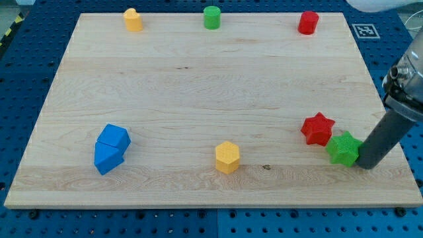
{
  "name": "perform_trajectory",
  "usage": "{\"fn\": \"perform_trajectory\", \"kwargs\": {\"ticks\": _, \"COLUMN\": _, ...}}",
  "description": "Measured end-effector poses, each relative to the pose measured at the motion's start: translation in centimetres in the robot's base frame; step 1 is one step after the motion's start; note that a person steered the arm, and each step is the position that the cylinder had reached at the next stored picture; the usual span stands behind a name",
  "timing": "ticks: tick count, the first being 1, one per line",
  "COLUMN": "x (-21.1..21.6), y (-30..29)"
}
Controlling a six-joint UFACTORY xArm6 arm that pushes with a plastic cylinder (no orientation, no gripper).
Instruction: Push the green star below the red star
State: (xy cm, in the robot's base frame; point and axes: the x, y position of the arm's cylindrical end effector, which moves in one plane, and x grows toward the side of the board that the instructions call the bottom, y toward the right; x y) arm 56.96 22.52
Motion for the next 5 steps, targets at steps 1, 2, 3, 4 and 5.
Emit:
{"fn": "perform_trajectory", "kwargs": {"ticks": 1, "x": 0.3, "y": 0.1}}
{"fn": "perform_trajectory", "kwargs": {"ticks": 2, "x": 0.3, "y": 0.2}}
{"fn": "perform_trajectory", "kwargs": {"ticks": 3, "x": 0.3, "y": 0.2}}
{"fn": "perform_trajectory", "kwargs": {"ticks": 4, "x": 0.2, "y": -0.8}}
{"fn": "perform_trajectory", "kwargs": {"ticks": 5, "x": 0.0, "y": -2.9}}
